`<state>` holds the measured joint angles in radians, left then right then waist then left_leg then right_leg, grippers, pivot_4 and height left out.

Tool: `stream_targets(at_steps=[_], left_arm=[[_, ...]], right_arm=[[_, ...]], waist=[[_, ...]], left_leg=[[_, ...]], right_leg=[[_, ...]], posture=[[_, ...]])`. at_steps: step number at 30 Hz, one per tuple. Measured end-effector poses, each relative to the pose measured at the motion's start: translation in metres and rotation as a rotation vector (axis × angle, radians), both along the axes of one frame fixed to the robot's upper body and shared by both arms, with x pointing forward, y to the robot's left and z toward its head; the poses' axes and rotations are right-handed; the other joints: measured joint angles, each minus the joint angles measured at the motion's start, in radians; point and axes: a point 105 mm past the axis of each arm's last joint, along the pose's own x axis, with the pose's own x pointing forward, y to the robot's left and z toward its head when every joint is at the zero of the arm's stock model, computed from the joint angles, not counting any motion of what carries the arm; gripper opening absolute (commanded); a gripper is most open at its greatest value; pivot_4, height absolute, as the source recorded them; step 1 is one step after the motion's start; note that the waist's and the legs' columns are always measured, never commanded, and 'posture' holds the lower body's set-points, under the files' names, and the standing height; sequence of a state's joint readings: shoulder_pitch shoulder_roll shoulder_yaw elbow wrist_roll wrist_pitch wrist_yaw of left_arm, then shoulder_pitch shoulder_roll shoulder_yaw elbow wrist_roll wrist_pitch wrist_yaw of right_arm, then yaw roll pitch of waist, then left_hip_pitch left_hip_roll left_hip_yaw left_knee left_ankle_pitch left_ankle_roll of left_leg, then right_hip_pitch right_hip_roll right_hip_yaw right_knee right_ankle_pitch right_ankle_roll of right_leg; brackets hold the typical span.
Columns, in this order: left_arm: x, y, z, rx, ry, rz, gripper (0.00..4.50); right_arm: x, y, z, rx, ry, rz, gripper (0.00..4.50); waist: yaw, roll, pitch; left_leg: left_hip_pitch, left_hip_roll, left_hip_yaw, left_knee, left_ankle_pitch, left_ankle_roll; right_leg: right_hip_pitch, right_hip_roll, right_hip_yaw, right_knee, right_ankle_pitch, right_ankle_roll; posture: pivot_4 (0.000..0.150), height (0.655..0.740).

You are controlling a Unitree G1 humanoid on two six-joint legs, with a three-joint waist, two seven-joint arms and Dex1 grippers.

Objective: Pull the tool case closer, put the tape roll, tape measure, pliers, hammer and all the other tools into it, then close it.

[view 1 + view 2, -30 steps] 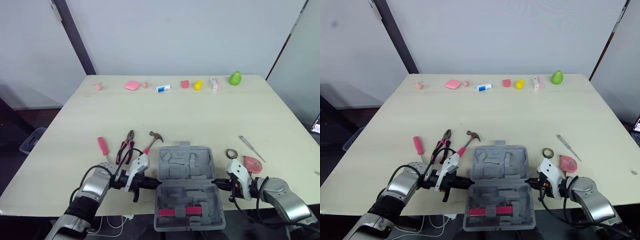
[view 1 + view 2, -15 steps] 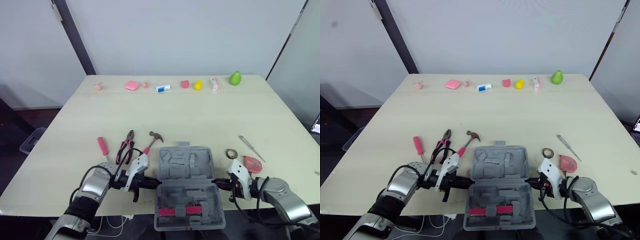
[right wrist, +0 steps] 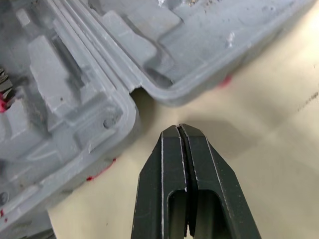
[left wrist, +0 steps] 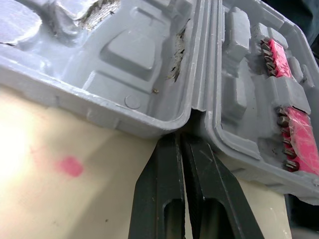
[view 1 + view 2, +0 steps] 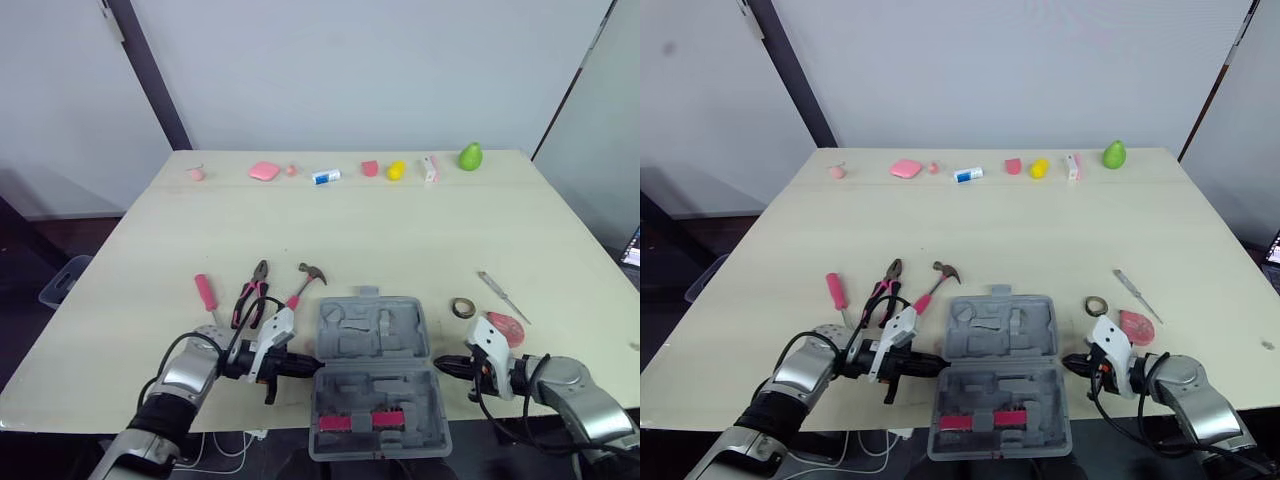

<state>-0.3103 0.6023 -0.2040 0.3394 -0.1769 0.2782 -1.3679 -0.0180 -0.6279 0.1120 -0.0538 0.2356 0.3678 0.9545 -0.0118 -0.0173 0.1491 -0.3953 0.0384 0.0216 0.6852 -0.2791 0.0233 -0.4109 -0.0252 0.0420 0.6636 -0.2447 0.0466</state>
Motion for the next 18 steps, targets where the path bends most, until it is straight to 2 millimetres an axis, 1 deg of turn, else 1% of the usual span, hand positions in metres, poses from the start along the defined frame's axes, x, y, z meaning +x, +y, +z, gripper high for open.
stream_targets(at_steps=[3,5,7,8,9,10,12,13,14,17,18], left_arm=[[0.001,0.008,0.003,-0.025,-0.013,0.056,0.18],[0.001,0.020,0.008,-0.053,-0.019,0.119,0.18],[0.000,0.029,0.020,-0.102,-0.061,0.163,0.18],[0.000,0.031,0.028,-0.132,-0.095,0.175,0.18],[-0.001,0.031,0.031,-0.144,-0.111,0.176,0.18],[-0.009,0.040,0.042,-0.186,-0.165,0.208,0.18],[-0.014,0.050,0.044,-0.187,-0.178,0.243,0.18],[-0.016,0.059,0.045,-0.177,-0.189,0.284,0.18],[-0.020,0.074,0.047,-0.176,-0.209,0.357,0.18],[-0.025,0.086,0.047,-0.175,-0.224,0.413,0.18],[-0.034,0.113,0.047,-0.175,-0.250,0.546,0.70]], right_arm=[[-0.002,-0.009,0.004,0.002,-0.022,-0.025,0.00],[-0.003,-0.016,0.007,-0.009,-0.056,-0.049,0.00],[-0.003,-0.025,0.013,-0.008,-0.111,-0.091,0.00],[-0.004,-0.027,0.018,0.004,-0.136,-0.108,0.00],[-0.005,-0.028,0.020,0.012,-0.145,-0.115,0.00],[-0.012,-0.037,0.028,0.064,-0.173,-0.176,0.00],[-0.016,-0.046,0.030,0.079,-0.189,-0.225,0.00],[-0.018,-0.054,0.032,0.089,-0.205,-0.272,0.00],[-0.021,-0.068,0.037,0.107,-0.247,-0.357,0.00],[-0.026,-0.078,0.038,0.120,-0.272,-0.418,0.00],[-0.038,-0.099,0.037,0.111,-0.286,-0.530,0.51]], waist=[[-0.004,0.000,0.000],[-0.003,0.000,0.000],[-0.001,0.000,0.001],[0.000,0.000,0.001],[0.001,0.000,0.001],[0.001,0.000,0.001],[0.001,0.000,0.001],[0.001,0.000,0.001],[0.001,0.001,0.001],[0.000,0.001,0.001],[0.000,0.001,0.001]], left_leg=[[0.000,0.001,-0.001,0.000,0.000,0.000],[-0.001,0.001,-0.001,-0.001,0.000,0.000],[-0.002,0.001,-0.001,-0.001,0.000,0.000],[-0.002,0.001,-0.001,-0.001,0.000,0.000],[-0.002,0.001,-0.001,-0.001,0.000,0.000],[-0.002,0.001,-0.001,-0.001,0.000,0.000],[-0.001,0.002,-0.001,-0.002,0.000,0.000],[-0.002,0.001,0.000,-0.002,0.000,0.000],[0.000,0.002,0.000,-0.002,0.000,0.000],[0.000,0.002,0.001,-0.002,0.000,0.000],[0.000,0.003,0.001,-0.003,0.000,0.000]], right_leg=[[-0.001,0.000,0.001,0.000,0.000,0.000],[-0.001,0.000,0.000,-0.001,0.000,0.000],[-0.001,0.000,0.000,-0.001,0.000,0.000],[-0.001,-0.001,0.000,-0.001,0.000,0.000],[-0.001,-0.001,0.000,-0.001,0.000,0.000],[-0.001,-0.002,0.000,-0.001,0.000,0.000],[-0.001,-0.003,0.000,-0.002,0.000,0.000],[-0.001,-0.003,0.000,-0.002,-0.001,0.000],[-0.001,-0.003,0.001,-0.001,-0.002,-0.003],[-0.001,-0.003,0.001,-0.001,-0.003,-0.004],[-0.001,-0.004,0.001,-0.002,-0.003,-0.004]], posture=[[0.150,0.7400],[0.150,0.7400],[0.150,0.7400],[0.150,0.7400],[0.150,0.7400],[0.150,0.7400],[0.150,0.7400],[0.150,0.7400],[0.150,0.7400],[0.150,0.7400],[0.150,0.7400]])
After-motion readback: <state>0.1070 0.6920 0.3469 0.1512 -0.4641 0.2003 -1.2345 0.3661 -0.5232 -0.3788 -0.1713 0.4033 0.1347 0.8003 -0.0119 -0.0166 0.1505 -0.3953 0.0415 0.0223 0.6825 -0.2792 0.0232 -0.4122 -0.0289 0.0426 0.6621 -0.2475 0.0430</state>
